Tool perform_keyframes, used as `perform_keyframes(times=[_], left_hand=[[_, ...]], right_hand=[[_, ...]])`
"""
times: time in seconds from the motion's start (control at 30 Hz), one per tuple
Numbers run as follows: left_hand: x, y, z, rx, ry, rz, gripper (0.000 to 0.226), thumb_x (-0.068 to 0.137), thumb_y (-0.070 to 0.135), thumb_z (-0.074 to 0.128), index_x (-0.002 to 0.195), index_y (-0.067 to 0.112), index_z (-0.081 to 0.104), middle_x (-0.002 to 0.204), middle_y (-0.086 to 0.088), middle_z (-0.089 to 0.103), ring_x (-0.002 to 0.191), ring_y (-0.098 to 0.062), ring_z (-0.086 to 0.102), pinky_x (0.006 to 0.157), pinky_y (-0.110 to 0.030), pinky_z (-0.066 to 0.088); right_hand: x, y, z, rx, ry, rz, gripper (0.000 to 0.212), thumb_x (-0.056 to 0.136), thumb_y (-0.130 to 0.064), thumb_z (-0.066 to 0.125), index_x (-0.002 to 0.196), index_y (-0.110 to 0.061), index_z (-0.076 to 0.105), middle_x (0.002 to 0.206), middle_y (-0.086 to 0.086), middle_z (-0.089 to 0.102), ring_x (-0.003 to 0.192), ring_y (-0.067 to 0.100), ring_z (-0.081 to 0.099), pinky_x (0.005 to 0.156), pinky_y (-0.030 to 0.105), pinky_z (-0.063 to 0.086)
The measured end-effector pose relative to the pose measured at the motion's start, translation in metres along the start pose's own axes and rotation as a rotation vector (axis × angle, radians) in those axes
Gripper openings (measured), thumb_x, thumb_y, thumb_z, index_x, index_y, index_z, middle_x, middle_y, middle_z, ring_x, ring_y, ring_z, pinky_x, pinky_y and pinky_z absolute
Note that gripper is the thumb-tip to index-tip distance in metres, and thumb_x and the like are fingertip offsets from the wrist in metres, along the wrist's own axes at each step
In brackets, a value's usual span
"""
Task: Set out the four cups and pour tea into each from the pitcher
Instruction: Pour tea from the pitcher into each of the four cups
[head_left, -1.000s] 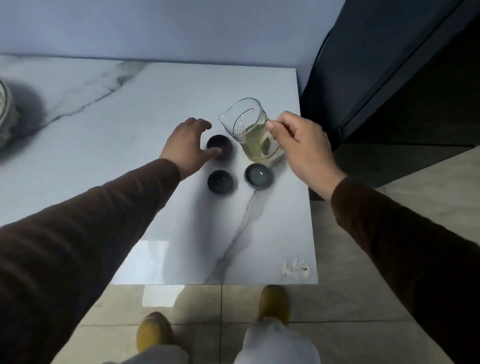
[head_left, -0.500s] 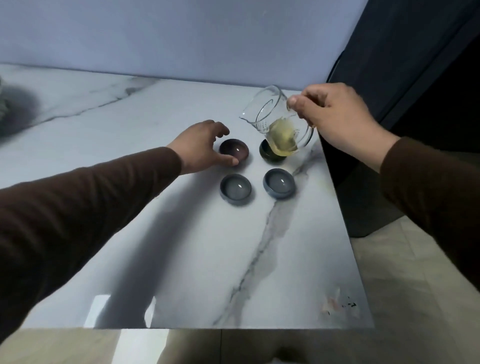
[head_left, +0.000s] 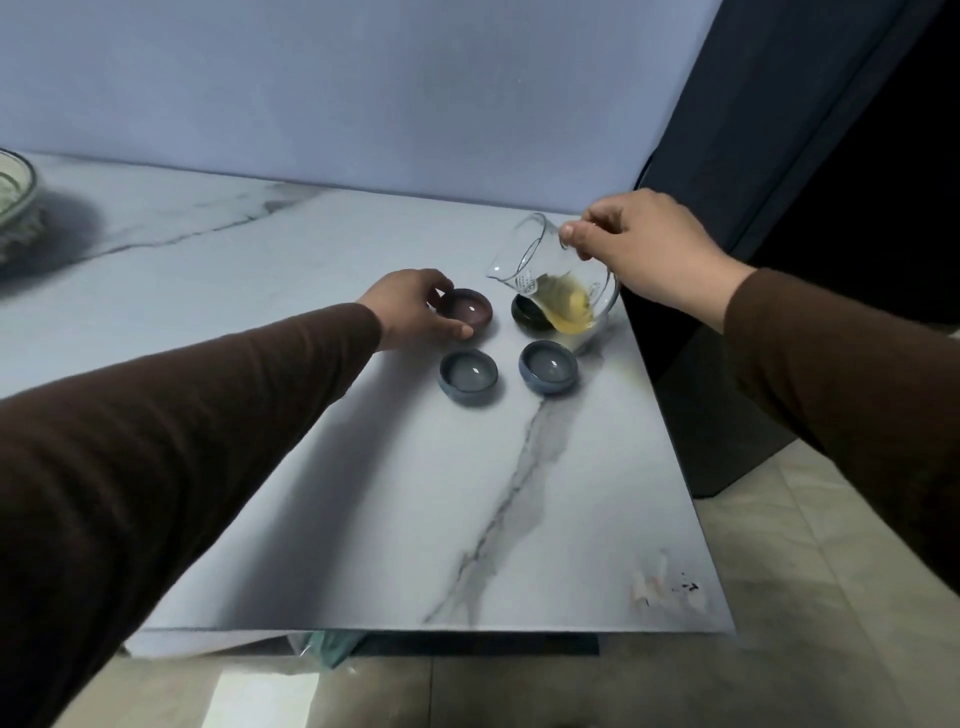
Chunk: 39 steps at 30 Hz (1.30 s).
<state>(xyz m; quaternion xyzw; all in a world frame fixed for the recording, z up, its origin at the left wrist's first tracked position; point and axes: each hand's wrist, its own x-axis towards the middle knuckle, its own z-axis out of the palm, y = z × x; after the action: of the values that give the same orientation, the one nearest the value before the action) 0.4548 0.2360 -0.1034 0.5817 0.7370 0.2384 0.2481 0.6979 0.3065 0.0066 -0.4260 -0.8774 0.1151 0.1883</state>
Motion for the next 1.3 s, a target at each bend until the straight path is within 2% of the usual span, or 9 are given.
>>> perform_keyframes(times=[0.07, 0.1, 0.23, 0.4, 0.53, 0.67, 0.83, 0.93, 1.3], left_hand=[[-0.003, 0.003, 0.000, -0.024, 0.007, -0.007, 0.072, 0.070, 0.042, 0.084, 0.133, 0.021, 0.057, 0.121, -0.003, 0.064, 0.110, -0.021, 0.059, 0.095, -0.029, 0.046], [-0.001, 0.002, 0.000, -0.025, 0.008, -0.011, 0.070, 0.071, 0.041, 0.084, 0.132, 0.020, 0.058, 0.121, -0.003, 0.064, 0.110, -0.021, 0.059, 0.094, -0.029, 0.046], [-0.004, 0.005, 0.001, -0.003, 0.025, -0.017, 0.064, 0.072, 0.038, 0.084, 0.129, 0.018, 0.060, 0.120, -0.005, 0.066, 0.107, -0.021, 0.060, 0.091, -0.028, 0.045], [-0.005, 0.009, 0.000, -0.002, 0.019, -0.041, 0.063, 0.072, 0.036, 0.084, 0.128, 0.018, 0.062, 0.117, -0.003, 0.066, 0.098, -0.016, 0.057, 0.087, -0.025, 0.041], [-0.002, 0.007, 0.000, 0.000, 0.021, -0.045, 0.063, 0.072, 0.037, 0.084, 0.128, 0.019, 0.063, 0.117, -0.003, 0.066, 0.101, -0.018, 0.058, 0.089, -0.027, 0.044], [0.000, 0.004, 0.002, -0.016, 0.023, -0.043, 0.063, 0.071, 0.038, 0.084, 0.127, 0.020, 0.063, 0.116, -0.002, 0.065, 0.101, -0.019, 0.058, 0.089, -0.027, 0.044], [0.001, 0.002, 0.003, -0.036, 0.028, -0.028, 0.063, 0.071, 0.037, 0.085, 0.127, 0.019, 0.062, 0.116, -0.002, 0.065, 0.098, -0.016, 0.056, 0.086, -0.025, 0.042], [0.001, 0.002, 0.002, -0.033, 0.028, -0.025, 0.063, 0.071, 0.037, 0.084, 0.128, 0.019, 0.062, 0.118, -0.002, 0.064, 0.101, -0.017, 0.057, 0.089, -0.026, 0.044], [-0.001, 0.002, 0.002, -0.056, 0.029, -0.012, 0.062, 0.073, 0.035, 0.083, 0.129, 0.018, 0.062, 0.119, -0.003, 0.064, 0.102, -0.017, 0.056, 0.088, -0.026, 0.043]], right_hand=[[-0.001, -0.002, -0.001, -0.023, -0.009, -0.018, 0.038, 0.091, -0.054, 0.055, 0.079, -0.022, 0.071, 0.079, -0.007, 0.071, 0.079, 0.016, 0.062, 0.072, 0.033, 0.046], [0.001, -0.001, 0.000, -0.030, -0.011, -0.014, 0.039, 0.091, -0.055, 0.055, 0.080, -0.021, 0.071, 0.079, -0.006, 0.071, 0.080, 0.017, 0.062, 0.071, 0.033, 0.045], [0.002, -0.003, -0.001, -0.084, -0.020, 0.014, 0.040, 0.088, -0.056, 0.055, 0.066, -0.024, 0.062, 0.066, -0.009, 0.061, 0.072, 0.017, 0.058, 0.064, 0.030, 0.036], [0.006, -0.008, -0.003, -0.128, -0.048, 0.018, 0.039, 0.088, -0.057, 0.054, 0.063, -0.028, 0.059, 0.068, -0.012, 0.062, 0.073, 0.016, 0.058, 0.065, 0.030, 0.037], [0.013, -0.015, -0.001, -0.190, -0.083, -0.026, 0.038, 0.090, -0.056, 0.053, 0.073, -0.024, 0.065, 0.078, -0.005, 0.068, 0.081, 0.023, 0.062, 0.073, 0.034, 0.048], [0.020, -0.021, 0.000, -0.262, -0.119, -0.075, 0.039, 0.093, -0.055, 0.051, 0.082, -0.022, 0.068, 0.084, -0.001, 0.069, 0.085, 0.024, 0.061, 0.077, 0.037, 0.050], [0.027, -0.025, 0.001, -0.315, -0.128, -0.107, 0.034, 0.094, -0.053, 0.052, 0.075, -0.026, 0.060, 0.070, -0.008, 0.057, 0.079, 0.025, 0.056, 0.063, 0.032, 0.035], [0.031, -0.028, 0.002, -0.334, -0.130, -0.123, 0.037, 0.094, -0.052, 0.052, 0.073, -0.022, 0.060, 0.068, -0.006, 0.058, 0.074, 0.024, 0.055, 0.056, 0.030, 0.031], [0.040, -0.041, 0.002, -0.403, -0.172, -0.165, 0.042, 0.094, -0.053, 0.053, 0.071, -0.018, 0.060, 0.066, -0.001, 0.060, 0.070, 0.023, 0.055, 0.056, 0.031, 0.031]])
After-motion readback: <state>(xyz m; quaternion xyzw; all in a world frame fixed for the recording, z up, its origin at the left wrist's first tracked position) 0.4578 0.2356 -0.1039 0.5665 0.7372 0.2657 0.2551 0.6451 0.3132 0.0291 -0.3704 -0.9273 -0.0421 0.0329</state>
